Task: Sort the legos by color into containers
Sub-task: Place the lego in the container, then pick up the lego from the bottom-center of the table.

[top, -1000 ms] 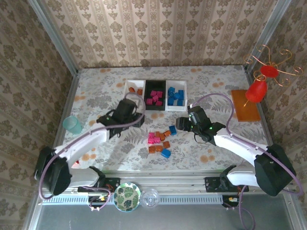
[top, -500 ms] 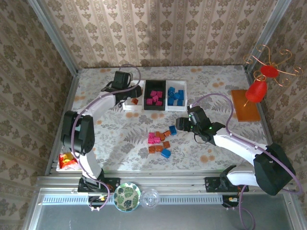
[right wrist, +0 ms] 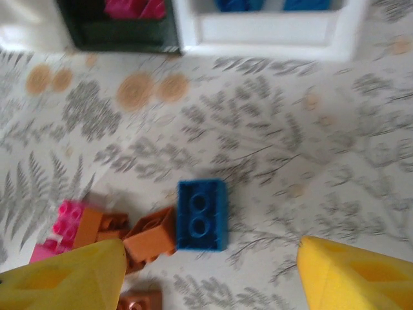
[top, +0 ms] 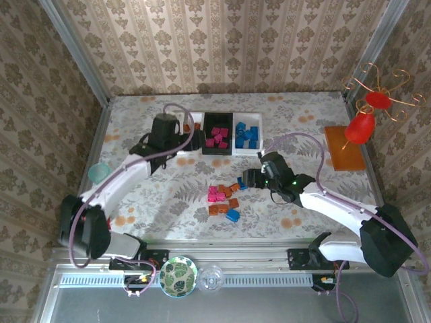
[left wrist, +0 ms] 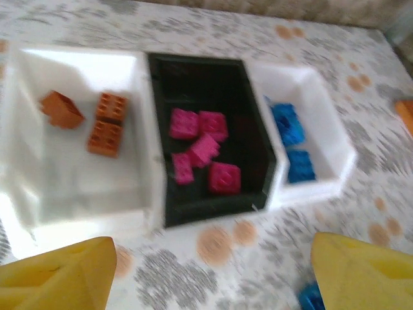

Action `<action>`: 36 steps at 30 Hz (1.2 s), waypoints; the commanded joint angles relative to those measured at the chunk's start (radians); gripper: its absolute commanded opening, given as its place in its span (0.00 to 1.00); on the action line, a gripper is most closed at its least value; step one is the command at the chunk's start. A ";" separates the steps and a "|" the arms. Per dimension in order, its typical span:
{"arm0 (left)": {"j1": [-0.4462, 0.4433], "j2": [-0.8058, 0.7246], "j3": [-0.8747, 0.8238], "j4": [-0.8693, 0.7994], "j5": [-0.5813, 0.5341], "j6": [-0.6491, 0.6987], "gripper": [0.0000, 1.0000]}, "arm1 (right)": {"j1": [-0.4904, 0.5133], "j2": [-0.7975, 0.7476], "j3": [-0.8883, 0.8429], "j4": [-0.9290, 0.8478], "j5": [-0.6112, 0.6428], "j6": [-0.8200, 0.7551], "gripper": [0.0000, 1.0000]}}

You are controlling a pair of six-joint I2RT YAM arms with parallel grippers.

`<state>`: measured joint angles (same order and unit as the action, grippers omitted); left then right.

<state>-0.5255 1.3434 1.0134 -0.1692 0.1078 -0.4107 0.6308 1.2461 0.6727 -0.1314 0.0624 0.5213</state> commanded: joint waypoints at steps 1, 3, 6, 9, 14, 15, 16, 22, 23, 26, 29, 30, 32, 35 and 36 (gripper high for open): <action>-0.068 -0.110 -0.111 0.004 -0.028 -0.027 0.83 | 0.081 0.037 0.008 -0.037 -0.035 -0.064 0.72; -0.099 -0.190 -0.192 0.012 -0.041 -0.052 0.87 | 0.133 0.047 0.001 -0.037 -0.042 -0.077 0.72; -0.134 -0.290 -0.312 0.017 -0.056 -0.090 0.96 | 0.204 0.058 -0.016 -0.028 -0.076 -0.089 0.73; -0.152 -0.376 -0.395 0.010 -0.073 -0.118 1.00 | 0.277 0.079 -0.015 -0.053 -0.064 -0.096 0.73; -0.166 -0.495 -0.501 0.017 -0.082 -0.159 1.00 | 0.358 0.139 -0.010 -0.072 -0.041 -0.098 0.73; -0.165 -0.507 -0.513 0.017 -0.084 -0.167 1.00 | 0.369 0.177 -0.006 -0.073 -0.041 -0.098 0.73; -0.167 -0.518 -0.526 0.020 -0.083 -0.173 1.00 | 0.381 0.199 0.002 -0.076 -0.039 -0.099 0.73; -0.168 -0.520 -0.562 0.036 -0.080 -0.189 1.00 | 0.431 0.313 0.054 -0.102 0.010 -0.101 0.70; -0.168 -0.517 -0.564 0.040 -0.077 -0.191 1.00 | 0.437 0.325 0.060 -0.105 0.015 -0.102 0.68; -0.168 -0.509 -0.564 0.046 -0.068 -0.193 1.00 | 0.446 0.337 0.067 -0.109 0.014 -0.104 0.62; -0.169 -0.504 -0.564 0.046 -0.063 -0.192 1.00 | 0.449 0.327 0.062 -0.117 -0.009 -0.112 0.48; -0.168 -0.503 -0.564 0.045 -0.066 -0.191 1.00 | 0.449 0.319 0.061 -0.122 -0.020 -0.116 0.43; -0.168 -0.505 -0.565 0.042 -0.069 -0.189 1.00 | 0.451 0.290 0.048 -0.133 -0.042 -0.124 0.34; -0.169 -0.505 -0.565 0.043 -0.069 -0.191 1.00 | 0.451 0.218 0.023 -0.154 -0.069 -0.126 0.26; -0.168 -0.502 -0.565 0.045 -0.068 -0.191 1.00 | 0.451 0.189 0.018 -0.163 -0.074 -0.127 0.25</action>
<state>-0.6880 0.8383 0.4538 -0.1436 0.0380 -0.5842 1.0710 1.5112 0.7136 -0.2459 0.0620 0.3985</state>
